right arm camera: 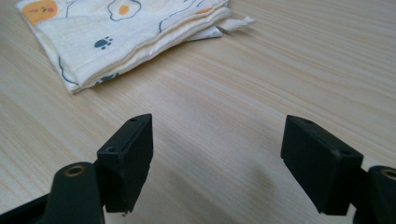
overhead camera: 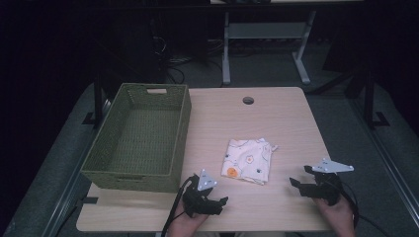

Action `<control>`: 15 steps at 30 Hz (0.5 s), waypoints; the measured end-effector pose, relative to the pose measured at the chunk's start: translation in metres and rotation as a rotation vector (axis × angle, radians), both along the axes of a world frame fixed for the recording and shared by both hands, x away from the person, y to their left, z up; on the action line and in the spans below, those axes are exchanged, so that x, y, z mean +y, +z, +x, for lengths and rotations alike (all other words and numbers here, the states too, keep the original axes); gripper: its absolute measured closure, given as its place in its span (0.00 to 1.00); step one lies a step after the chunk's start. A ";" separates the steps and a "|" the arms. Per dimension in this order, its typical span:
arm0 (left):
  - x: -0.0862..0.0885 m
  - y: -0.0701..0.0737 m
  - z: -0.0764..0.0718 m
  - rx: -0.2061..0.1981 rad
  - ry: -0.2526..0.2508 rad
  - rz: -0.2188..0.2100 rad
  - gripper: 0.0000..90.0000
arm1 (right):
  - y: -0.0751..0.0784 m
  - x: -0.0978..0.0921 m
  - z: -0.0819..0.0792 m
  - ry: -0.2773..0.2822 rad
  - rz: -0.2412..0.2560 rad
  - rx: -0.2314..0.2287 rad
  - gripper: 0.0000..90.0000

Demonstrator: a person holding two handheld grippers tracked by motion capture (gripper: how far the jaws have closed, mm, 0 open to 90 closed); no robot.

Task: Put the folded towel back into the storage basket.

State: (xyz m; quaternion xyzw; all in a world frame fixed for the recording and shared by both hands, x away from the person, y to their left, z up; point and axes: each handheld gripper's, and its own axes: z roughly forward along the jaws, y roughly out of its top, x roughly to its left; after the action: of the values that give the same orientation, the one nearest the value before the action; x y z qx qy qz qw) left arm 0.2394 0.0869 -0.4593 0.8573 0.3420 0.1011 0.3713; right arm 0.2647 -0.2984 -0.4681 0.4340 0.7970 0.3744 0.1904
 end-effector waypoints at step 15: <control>-0.004 0.002 0.000 -0.013 -0.010 0.002 0.30 | 0.000 0.007 -0.002 0.007 -0.013 0.006 0.28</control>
State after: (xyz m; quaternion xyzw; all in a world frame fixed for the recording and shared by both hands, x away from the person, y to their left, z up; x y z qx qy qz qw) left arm 0.2394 0.0830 -0.4578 0.8587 0.3351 0.1051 0.3733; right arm 0.2628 -0.2912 -0.4680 0.4312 0.8015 0.3687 0.1893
